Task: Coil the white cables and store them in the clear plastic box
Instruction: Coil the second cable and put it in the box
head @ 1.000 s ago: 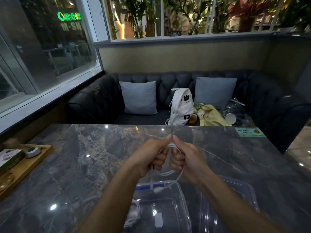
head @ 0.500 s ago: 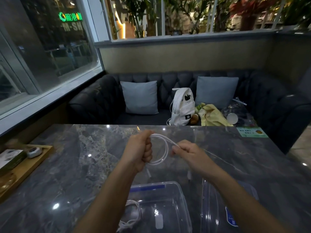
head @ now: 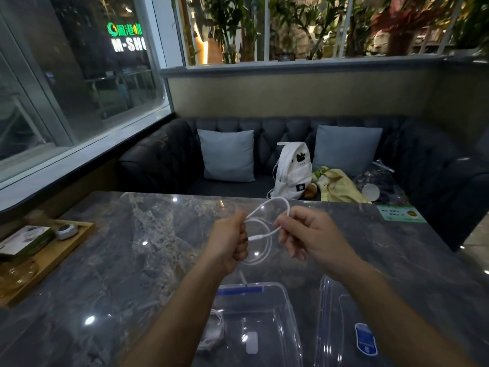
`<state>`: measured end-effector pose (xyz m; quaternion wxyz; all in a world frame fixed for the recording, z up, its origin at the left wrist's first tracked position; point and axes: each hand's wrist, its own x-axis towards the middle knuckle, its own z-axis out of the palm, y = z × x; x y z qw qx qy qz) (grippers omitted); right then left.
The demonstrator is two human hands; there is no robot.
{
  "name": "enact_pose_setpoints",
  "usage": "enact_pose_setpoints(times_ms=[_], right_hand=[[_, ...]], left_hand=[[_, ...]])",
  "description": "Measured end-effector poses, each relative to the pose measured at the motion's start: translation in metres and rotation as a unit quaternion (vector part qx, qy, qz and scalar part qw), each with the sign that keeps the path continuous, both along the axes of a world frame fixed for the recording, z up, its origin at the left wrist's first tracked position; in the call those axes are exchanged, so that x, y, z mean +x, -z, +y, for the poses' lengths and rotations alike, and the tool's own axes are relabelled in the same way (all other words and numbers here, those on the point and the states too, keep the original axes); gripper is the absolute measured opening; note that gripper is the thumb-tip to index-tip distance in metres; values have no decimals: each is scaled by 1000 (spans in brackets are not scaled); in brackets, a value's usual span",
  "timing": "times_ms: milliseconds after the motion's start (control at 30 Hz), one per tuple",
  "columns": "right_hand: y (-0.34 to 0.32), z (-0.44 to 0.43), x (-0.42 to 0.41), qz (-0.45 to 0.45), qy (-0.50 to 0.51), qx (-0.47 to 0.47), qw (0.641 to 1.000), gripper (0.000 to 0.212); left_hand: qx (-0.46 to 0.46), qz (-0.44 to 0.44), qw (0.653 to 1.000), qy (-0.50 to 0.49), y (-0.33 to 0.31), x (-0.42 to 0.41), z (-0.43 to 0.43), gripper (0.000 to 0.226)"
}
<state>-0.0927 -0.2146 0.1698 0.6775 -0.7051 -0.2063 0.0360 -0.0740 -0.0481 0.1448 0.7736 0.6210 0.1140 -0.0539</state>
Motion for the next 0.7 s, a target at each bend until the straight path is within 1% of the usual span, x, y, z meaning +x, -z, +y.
enact_pose_setpoints(times_ms=[67,100,167,233,267,333,400,433,467,533,600,633,700], right_hand=[[3,4,-2,-69,57,-94,992,25],[5,5,-4,-112,75,-152,979,27],[9,7,-8,-179,74,-236,952,27],[14,11,-10,-206,60,-281,935,25],[16,13,-11,-209,70,-289,931,22],[24,17,-9,-212,139,-277,927,19],[33,19,-8,-212,231,-246,917,29],[36,18,-6,-202,249,-215,923,33],[38,15,-4,-180,241,-182,936,39],[36,9,-2,-136,174,-133,966,45],[34,5,-1,-105,91,-109,984,44],[35,5,-2,-94,67,-96,989,42],[38,5,-5,-77,53,-58,994,34]], left_hand=[[-8,-2,1000,-1,0,-2,-3,52],[-10,-3,1000,-1,-1,-3,-2,51],[-13,-4,1000,6,-2,-6,-2,51],[-28,0,999,29,-3,-9,-5,52],[-39,4,998,41,-4,-10,-8,54],[-62,12,996,57,-6,-12,-12,57],[-79,18,994,72,-9,-14,-14,56],[-86,20,993,82,-11,-15,-15,56],[-90,23,991,93,-11,-15,-16,55],[-95,31,988,114,-12,-17,-17,54],[-103,42,985,132,-12,-18,-19,53],[-106,46,984,138,-12,-19,-20,53],[-106,48,982,148,-12,-20,-20,52]])
